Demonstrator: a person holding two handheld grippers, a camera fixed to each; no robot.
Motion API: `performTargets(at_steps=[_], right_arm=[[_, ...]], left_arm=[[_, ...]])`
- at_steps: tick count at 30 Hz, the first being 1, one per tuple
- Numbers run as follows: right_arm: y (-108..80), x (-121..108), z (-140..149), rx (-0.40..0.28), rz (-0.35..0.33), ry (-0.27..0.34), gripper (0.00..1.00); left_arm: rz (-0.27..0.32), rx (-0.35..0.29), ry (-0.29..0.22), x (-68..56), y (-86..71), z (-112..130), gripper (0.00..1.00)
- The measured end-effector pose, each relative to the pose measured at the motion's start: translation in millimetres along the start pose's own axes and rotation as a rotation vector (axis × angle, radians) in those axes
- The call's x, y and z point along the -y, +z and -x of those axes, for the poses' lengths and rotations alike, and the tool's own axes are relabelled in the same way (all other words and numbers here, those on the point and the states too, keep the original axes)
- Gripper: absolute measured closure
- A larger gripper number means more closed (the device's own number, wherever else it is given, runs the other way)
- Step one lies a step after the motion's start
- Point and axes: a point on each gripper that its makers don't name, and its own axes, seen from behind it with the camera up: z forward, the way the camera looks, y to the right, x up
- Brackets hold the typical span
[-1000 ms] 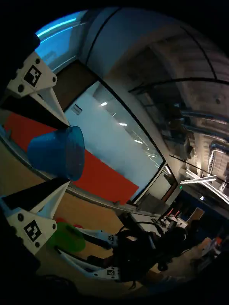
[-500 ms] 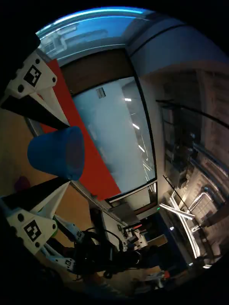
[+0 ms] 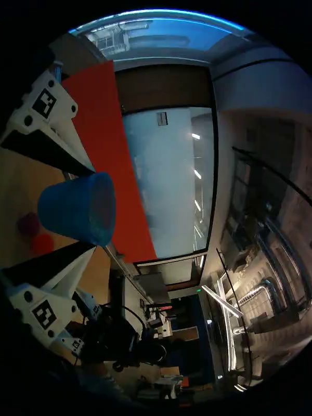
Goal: Pour water
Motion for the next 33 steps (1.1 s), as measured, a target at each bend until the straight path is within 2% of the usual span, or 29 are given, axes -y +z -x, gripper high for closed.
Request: performTargets(at_steps=[9,14,21,33], right_arm=[[-7.7,-2,1,0.015,0.006,0.008,0.1],[-16.5,-6,2,0.027,0.016,0.009,0.1],[-29.8,-14,4,0.034,0.038,0.022,0.1],[-44.0,-23,10,0.056,0.049,0.029,0.1]], left_arm=[[0.001,0.022,-0.02,1.4,-8.9,18,0.15],[0.007,0.03,-0.034,-2.3,-16.0,31,0.15],[0.019,0.045,-0.055,-7.4,-23.5,56,0.15],[0.02,0.079,-0.093,-8.8,-33.0,92,0.14]])
